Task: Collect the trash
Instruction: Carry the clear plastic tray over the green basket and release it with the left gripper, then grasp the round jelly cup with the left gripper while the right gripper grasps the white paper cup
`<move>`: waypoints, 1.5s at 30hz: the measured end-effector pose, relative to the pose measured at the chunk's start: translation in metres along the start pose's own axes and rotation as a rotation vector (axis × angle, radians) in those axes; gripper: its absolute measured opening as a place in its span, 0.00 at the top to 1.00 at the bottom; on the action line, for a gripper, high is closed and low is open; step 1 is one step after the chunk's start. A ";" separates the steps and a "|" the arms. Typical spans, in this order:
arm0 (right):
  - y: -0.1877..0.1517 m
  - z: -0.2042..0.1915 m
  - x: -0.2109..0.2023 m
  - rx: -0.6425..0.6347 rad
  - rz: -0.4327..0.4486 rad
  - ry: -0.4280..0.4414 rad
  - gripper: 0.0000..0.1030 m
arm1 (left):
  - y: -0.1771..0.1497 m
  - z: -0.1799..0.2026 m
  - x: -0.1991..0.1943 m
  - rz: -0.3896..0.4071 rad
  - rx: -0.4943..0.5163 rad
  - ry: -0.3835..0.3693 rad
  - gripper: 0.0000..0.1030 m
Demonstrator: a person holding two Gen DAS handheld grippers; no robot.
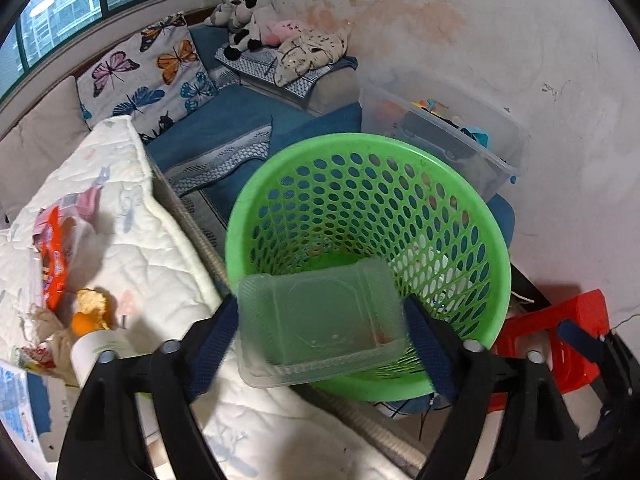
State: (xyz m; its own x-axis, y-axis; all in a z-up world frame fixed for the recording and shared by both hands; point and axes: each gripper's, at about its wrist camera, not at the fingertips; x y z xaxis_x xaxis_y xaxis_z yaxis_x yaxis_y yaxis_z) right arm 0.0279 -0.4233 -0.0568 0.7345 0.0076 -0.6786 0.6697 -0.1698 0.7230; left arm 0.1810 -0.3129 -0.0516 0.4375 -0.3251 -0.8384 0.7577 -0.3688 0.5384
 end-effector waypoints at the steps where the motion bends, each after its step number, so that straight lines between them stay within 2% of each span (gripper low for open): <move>1: -0.001 -0.001 0.000 0.002 -0.001 0.004 0.22 | 0.000 -0.001 0.000 0.005 -0.002 -0.002 0.14; 11: -0.002 -0.022 -0.008 -0.026 0.009 0.034 0.22 | -0.017 -0.023 -0.040 0.056 -0.014 -0.010 0.14; 24: -0.001 -0.058 -0.020 -0.067 0.038 0.074 0.19 | -0.085 -0.098 -0.102 0.082 -0.055 0.030 0.14; 30: 0.000 -0.076 -0.020 -0.091 0.044 0.084 0.18 | -0.122 -0.117 -0.107 0.065 -0.045 0.049 0.12; 34: 0.000 -0.085 -0.016 -0.102 0.038 0.089 0.17 | -0.145 -0.116 -0.104 0.044 -0.019 0.023 0.09; 40: 0.000 -0.094 -0.014 -0.121 0.030 0.086 0.17 | -0.157 -0.112 -0.089 0.019 -0.006 0.023 0.09; 45: 0.001 -0.094 -0.013 -0.124 0.026 0.084 0.17 | -0.161 -0.109 -0.083 0.027 0.018 0.034 0.09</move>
State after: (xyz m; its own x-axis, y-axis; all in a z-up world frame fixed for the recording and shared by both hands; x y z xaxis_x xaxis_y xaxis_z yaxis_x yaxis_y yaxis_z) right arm 0.0293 -0.3310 -0.0351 0.7546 0.0883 -0.6502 0.6552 -0.0481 0.7539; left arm 0.0757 -0.1317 -0.0777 0.4741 -0.3053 -0.8259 0.7368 -0.3759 0.5619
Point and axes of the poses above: each gripper's, at about its wrist camera, not at the fingertips, and x roughly the way its jaws point, z to its right, y to its top, and after that the axes turned 4 degrees about -x, right-handed
